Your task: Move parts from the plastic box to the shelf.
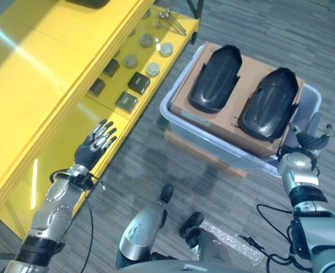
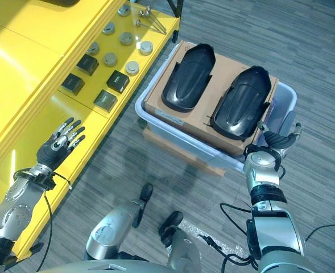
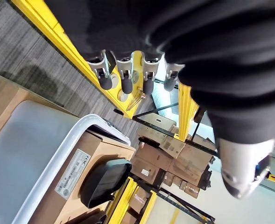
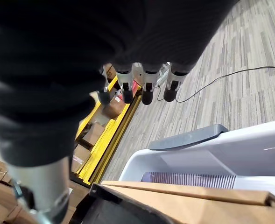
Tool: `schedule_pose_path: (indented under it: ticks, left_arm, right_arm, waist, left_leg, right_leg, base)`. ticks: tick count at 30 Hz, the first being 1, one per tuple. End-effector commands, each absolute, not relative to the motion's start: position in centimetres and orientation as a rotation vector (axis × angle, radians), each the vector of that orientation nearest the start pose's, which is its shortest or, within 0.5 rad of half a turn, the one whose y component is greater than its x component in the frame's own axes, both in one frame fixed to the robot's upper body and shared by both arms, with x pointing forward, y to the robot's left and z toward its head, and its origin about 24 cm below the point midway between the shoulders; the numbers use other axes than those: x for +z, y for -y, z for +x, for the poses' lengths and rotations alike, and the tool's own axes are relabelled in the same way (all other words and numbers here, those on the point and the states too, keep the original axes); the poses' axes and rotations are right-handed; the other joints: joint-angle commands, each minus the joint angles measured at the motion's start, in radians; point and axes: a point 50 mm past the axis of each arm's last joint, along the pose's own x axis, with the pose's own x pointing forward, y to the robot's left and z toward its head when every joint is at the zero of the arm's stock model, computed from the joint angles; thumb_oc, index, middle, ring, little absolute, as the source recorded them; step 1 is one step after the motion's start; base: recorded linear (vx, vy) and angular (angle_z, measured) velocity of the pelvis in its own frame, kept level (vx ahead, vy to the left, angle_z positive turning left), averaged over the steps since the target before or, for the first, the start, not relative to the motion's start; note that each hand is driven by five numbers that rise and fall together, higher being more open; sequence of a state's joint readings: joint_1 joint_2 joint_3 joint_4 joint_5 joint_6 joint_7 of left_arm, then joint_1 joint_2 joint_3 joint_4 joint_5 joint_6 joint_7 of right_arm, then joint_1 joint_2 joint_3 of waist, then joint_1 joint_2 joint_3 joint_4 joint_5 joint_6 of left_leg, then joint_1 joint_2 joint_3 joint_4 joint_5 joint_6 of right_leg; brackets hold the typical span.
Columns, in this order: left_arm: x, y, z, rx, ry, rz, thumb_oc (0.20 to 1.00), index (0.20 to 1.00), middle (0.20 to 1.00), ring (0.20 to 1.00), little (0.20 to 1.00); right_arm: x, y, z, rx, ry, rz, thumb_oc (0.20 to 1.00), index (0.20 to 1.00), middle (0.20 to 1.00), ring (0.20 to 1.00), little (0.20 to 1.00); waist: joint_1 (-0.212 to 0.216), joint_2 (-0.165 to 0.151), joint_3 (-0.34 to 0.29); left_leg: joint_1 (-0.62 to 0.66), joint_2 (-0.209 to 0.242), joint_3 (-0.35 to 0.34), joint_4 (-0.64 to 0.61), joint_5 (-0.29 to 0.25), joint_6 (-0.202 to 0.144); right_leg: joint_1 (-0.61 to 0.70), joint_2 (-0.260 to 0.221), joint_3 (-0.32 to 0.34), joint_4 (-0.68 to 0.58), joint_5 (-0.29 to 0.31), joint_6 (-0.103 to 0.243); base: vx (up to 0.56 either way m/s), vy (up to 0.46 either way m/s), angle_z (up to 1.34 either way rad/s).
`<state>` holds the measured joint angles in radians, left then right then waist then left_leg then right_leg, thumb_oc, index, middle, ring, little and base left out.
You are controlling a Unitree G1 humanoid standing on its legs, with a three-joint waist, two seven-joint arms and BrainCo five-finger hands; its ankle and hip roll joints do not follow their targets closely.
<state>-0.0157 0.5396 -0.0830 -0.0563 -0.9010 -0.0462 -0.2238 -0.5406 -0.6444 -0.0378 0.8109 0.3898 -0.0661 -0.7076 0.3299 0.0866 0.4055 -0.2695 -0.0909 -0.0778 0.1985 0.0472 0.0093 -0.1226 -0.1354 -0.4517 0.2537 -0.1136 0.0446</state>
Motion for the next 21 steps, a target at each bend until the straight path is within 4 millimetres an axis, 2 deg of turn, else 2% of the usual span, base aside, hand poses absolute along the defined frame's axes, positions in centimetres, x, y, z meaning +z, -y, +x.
schedule_pose_path:
  ticks: [1, 6, 10, 13, 14, 15, 16, 21]
  left_arm:
    - [10.4, -21.2, 25.2, -0.335, 0.211, -0.375, 1.0, 1.0, 1.0, 1.0, 1.0]
    - [10.7, -21.2, 25.5, -0.327, 0.234, -0.374, 1.0, 1.0, 1.0, 1.0, 1.0]
    - [11.5, -21.1, 26.1, -0.32, 0.275, -0.366, 1.0, 1.0, 1.0, 1.0, 1.0]
    - [11.9, -21.1, 26.4, -0.317, 0.294, -0.363, 1.0, 1.0, 1.0, 1.0, 1.0]
    - [11.9, -21.1, 26.4, -0.314, 0.293, -0.364, 1.0, 1.0, 1.0, 1.0, 1.0]
    - [11.9, -21.1, 26.4, -0.314, 0.297, -0.365, 1.0, 1.0, 1.0, 1.0, 1.0]
    - [12.0, -21.1, 26.5, -0.311, 0.3, -0.366, 1.0, 1.0, 1.0, 1.0, 1.0]
    - [12.5, -21.1, 27.0, -0.315, 0.324, -0.373, 1.0, 1.0, 1.0, 1.0, 1.0]
  right_arm:
    - [13.4, 36.5, 30.9, -1.043, 0.098, -0.286, 1.0, 1.0, 1.0, 1.0, 1.0]
    - [14.0, 37.2, 31.0, -1.049, 0.109, -0.276, 1.0, 1.0, 1.0, 1.0, 1.0]
    - [15.7, 37.1, 31.8, -1.04, 0.15, -0.247, 1.0, 1.0, 1.0, 1.0, 1.0]
    - [17.2, 36.7, 32.6, -1.03, 0.183, -0.24, 1.0, 1.0, 1.0, 1.0, 1.0]
    - [17.3, 36.6, 32.7, -1.023, 0.186, -0.241, 1.0, 1.0, 1.0, 1.0, 1.0]
    - [17.5, 36.6, 32.8, -1.022, 0.192, -0.239, 1.0, 1.0, 1.0, 1.0, 1.0]
    - [17.9, 36.3, 33.0, -1.011, 0.203, -0.238, 1.0, 1.0, 1.0, 1.0, 1.0]
    - [19.9, 34.7, 34.5, -0.951, 0.255, -0.232, 1.0, 1.0, 1.0, 1.0, 1.0]
  waist:
    - [-0.002, -0.021, -0.021]
    - [-0.005, -0.021, 0.001]
    - [-0.006, -0.021, 0.03]
    - [-0.004, -0.016, 0.055]
    - [-0.002, -0.018, 0.057]
    - [-0.002, -0.014, 0.062]
    - [-0.001, -0.015, 0.066]
    - [0.001, -0.01, 0.094]
  left_leg:
    - [-0.153, -0.005, 0.005, 0.155, -0.068, -0.029]
    - [-0.179, -0.004, 0.012, 0.156, -0.063, -0.028]
    - [-0.218, -0.005, 0.017, 0.167, -0.06, -0.027]
    - [-0.246, -0.009, 0.018, 0.187, -0.064, -0.026]
    - [-0.239, -0.007, 0.016, 0.193, -0.089, -0.032]
    - [-0.252, -0.009, 0.02, 0.192, -0.066, -0.026]
    - [-0.25, -0.01, 0.018, 0.2, -0.09, -0.031]
    - [-0.278, -0.018, 0.024, 0.218, -0.095, -0.025]
  right_leg:
    - [0.055, -0.023, 0.042, -0.129, 0.09, 0.059]
    - [0.03, -0.024, 0.047, -0.127, 0.091, 0.06]
    - [-0.009, -0.026, 0.044, -0.115, 0.093, 0.062]
    - [-0.042, -0.028, 0.041, -0.091, 0.088, 0.059]
    - [-0.037, -0.025, 0.052, -0.087, 0.073, 0.065]
    - [-0.049, -0.029, 0.041, -0.085, 0.086, 0.058]
    - [-0.051, -0.027, 0.052, -0.078, 0.071, 0.064]
    - [-0.1, -0.031, 0.056, -0.041, 0.066, 0.067]
  base:
    - [-0.03, 0.028, 0.01]
    - [-0.04, 0.016, 0.0]
    - [-0.09, -0.005, -0.01]
    - [-0.05, 0.008, 0.0]
    - [-0.04, 0.017, 0.01]
    - [0.03, -0.011, 0.02]
    - [-0.04, 0.033, 0.01]
    - [-0.04, 0.036, 0.01]
